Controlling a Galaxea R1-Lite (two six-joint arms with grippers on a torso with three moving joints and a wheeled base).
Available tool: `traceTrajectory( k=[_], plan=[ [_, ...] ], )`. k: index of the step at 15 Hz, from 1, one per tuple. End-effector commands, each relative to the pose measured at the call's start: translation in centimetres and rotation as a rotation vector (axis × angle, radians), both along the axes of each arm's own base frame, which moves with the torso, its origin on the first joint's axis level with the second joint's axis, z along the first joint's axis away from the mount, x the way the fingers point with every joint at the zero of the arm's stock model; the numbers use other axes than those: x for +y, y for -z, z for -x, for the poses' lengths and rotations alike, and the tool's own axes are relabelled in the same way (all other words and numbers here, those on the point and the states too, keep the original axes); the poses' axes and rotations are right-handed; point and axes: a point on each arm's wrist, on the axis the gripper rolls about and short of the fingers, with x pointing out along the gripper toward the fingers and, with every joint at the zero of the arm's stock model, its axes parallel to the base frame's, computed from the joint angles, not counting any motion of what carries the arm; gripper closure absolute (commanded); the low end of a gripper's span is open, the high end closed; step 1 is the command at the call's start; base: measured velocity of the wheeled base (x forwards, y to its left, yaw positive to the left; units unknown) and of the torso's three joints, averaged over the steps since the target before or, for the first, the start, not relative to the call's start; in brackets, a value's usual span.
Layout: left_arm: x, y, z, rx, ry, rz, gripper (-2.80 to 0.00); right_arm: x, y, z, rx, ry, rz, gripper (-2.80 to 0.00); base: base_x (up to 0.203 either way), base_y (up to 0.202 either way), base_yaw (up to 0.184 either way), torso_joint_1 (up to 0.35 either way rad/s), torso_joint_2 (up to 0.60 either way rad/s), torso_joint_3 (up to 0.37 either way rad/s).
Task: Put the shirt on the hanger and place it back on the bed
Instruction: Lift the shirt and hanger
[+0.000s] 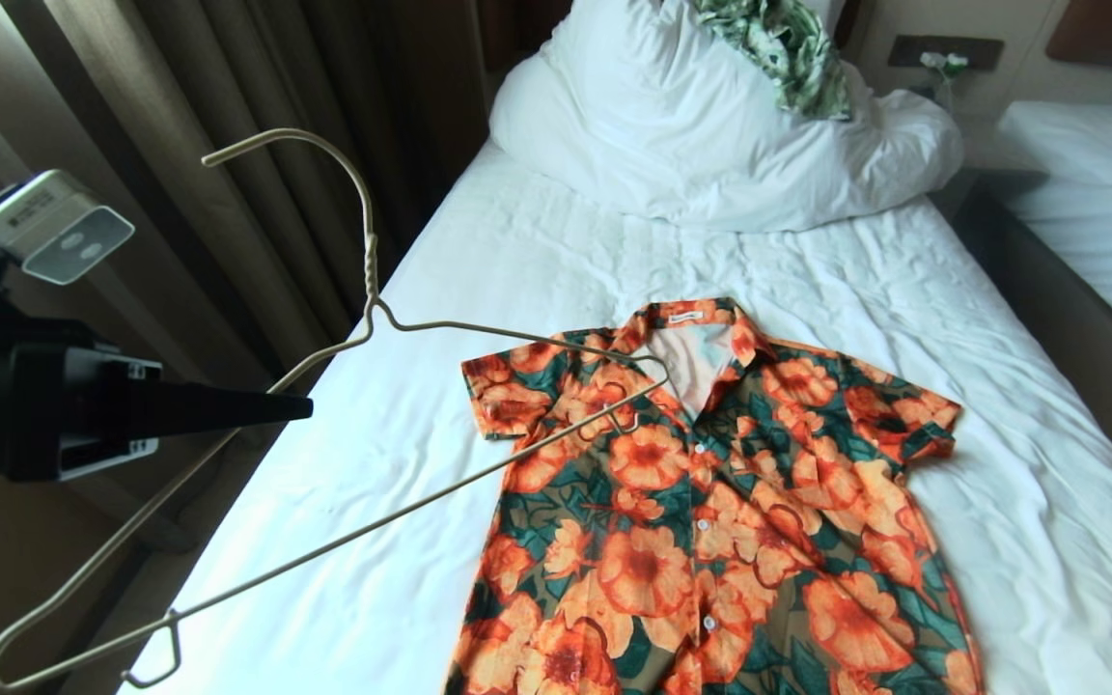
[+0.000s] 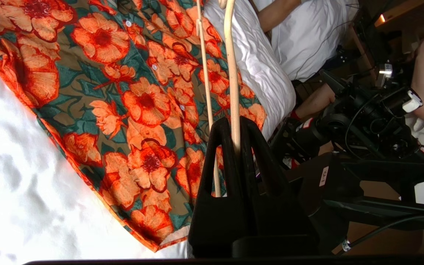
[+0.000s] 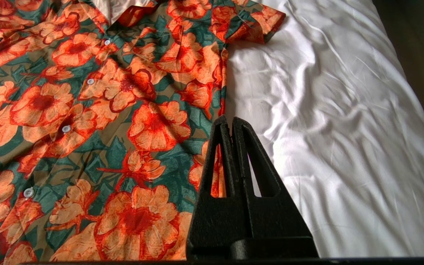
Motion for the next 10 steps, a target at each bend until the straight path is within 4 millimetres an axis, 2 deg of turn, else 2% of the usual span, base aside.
traceTrajectory(
  k=[1, 4, 7, 10],
  plan=[
    [-0.3, -0.4, 0.8, -0.020, 0.017, 0.000, 0.00, 0.0, 0.0, 0.0, 0.001, -0.002, 0.002, 0.00, 0.000, 0.000, 0.000, 0.000, 0.00, 0.000],
    [-0.3, -0.7, 1.4, -0.027, 0.011, 0.003, 0.00, 0.0, -0.5, 0.1, -0.015, 0.000, -0.001, 0.00, 0.000, 0.000, 0.000, 0.000, 0.00, 0.000],
    [-0.6, -1.2, 2.0, -0.022, 0.021, 0.020, 0.00, 0.0, -2.5, 0.9, -0.041, 0.001, -0.005, 0.00, 0.000, 0.000, 0.000, 0.000, 0.00, 0.000],
    [-1.1, -1.3, 2.1, -0.026, 0.049, 0.023, 0.00, -0.1, -5.3, 0.9, 0.037, 0.063, -0.003, 0.00, 0.000, 0.000, 0.000, 0.000, 0.00, 0.000]
  ],
)
